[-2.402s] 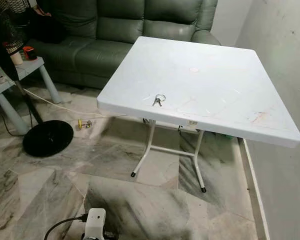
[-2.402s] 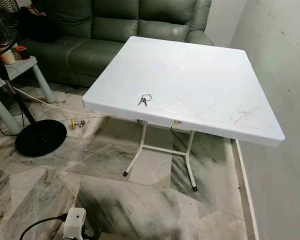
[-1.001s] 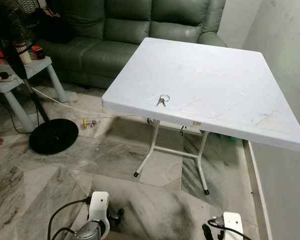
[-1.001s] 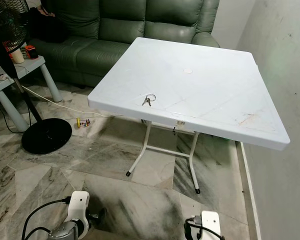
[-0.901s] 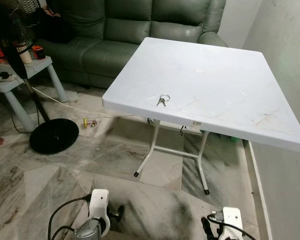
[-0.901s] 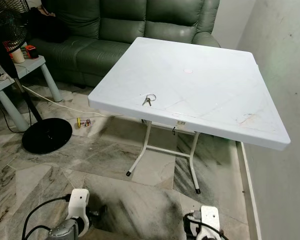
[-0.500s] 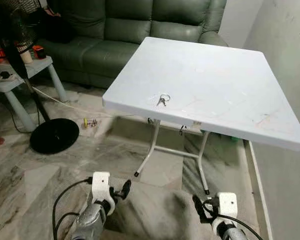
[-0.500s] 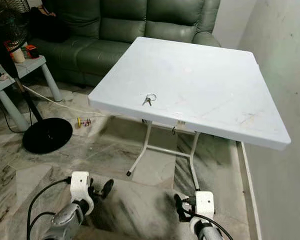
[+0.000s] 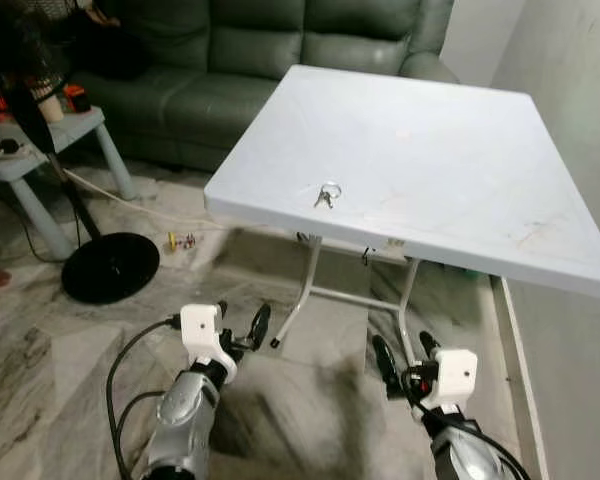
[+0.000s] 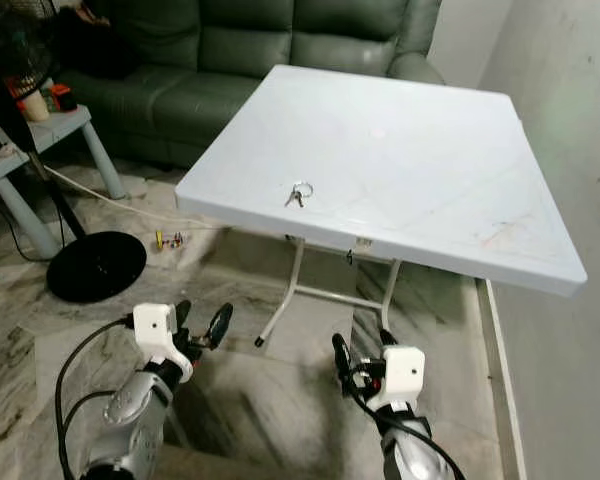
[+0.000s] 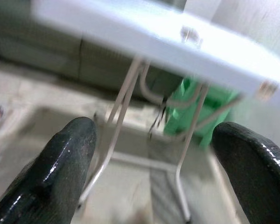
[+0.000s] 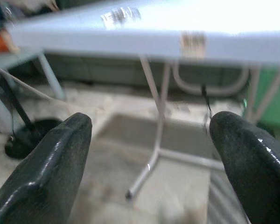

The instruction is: Hang keys on a hook

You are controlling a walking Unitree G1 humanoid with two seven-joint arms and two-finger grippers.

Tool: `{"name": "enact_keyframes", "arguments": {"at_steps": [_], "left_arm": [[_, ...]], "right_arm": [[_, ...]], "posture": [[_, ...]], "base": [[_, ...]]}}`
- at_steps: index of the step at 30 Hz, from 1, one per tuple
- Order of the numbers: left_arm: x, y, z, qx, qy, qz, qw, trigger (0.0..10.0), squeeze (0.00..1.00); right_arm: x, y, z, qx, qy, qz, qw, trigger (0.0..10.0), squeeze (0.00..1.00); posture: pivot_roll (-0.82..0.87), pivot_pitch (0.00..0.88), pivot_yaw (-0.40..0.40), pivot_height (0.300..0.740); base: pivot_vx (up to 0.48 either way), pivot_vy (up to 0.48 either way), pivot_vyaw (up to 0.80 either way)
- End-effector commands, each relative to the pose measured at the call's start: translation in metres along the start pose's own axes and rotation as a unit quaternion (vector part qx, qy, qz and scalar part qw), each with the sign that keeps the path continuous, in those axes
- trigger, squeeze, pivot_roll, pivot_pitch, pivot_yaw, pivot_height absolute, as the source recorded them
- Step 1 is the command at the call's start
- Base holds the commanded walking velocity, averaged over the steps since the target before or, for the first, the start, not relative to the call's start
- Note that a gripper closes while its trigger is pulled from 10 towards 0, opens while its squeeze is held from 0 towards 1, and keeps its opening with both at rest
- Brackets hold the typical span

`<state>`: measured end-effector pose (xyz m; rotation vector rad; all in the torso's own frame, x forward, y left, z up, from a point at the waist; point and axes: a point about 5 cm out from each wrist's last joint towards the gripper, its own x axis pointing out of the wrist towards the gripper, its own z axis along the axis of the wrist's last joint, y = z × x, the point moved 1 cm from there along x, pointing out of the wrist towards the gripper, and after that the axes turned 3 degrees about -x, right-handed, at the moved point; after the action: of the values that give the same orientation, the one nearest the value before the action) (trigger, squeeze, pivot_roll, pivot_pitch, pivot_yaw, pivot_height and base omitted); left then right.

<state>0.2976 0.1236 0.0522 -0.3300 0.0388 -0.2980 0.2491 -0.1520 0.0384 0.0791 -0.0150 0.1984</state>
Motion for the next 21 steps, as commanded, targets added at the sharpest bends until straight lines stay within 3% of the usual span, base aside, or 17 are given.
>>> {"name": "enact_keyframes", "arguments": {"at_steps": [1, 4, 11, 21], "left_arm": [[0.004, -0.005, 0.010, 0.001, -0.010, -0.013, 1.000, 10.0, 0.00], [0.009, -0.013, 0.030, -0.003, -0.031, -0.028, 0.999, 10.0, 0.00], [0.017, -0.021, 0.061, -0.005, -0.075, -0.025, 0.997, 10.0, 0.00], [0.024, -0.023, 0.071, -0.005, -0.068, -0.016, 0.998, 10.0, 0.00]], "right_arm": [[0.004, 0.002, 0.013, 0.001, -0.019, 0.004, 1.000, 10.0, 0.00], [0.013, 0.002, 0.038, 0.012, -0.054, 0.001, 0.998, 10.0, 0.00], [0.024, 0.005, 0.070, 0.021, -0.092, 0.006, 0.995, 10.0, 0.00], [0.028, 0.006, 0.078, 0.025, -0.086, 0.002, 0.996, 10.0, 0.00]], "posture": [[0.00, 0.044, -0.029, 0.740], [0.01, 0.041, -0.034, 0.740], [0.01, 0.036, -0.031, 0.740], [0.01, 0.030, -0.024, 0.740]], "base": [[0.000, 0.000, 0.00], [0.000, 0.000, 0.00], [0.000, 0.000, 0.00], [0.000, 0.000, 0.00]]}}
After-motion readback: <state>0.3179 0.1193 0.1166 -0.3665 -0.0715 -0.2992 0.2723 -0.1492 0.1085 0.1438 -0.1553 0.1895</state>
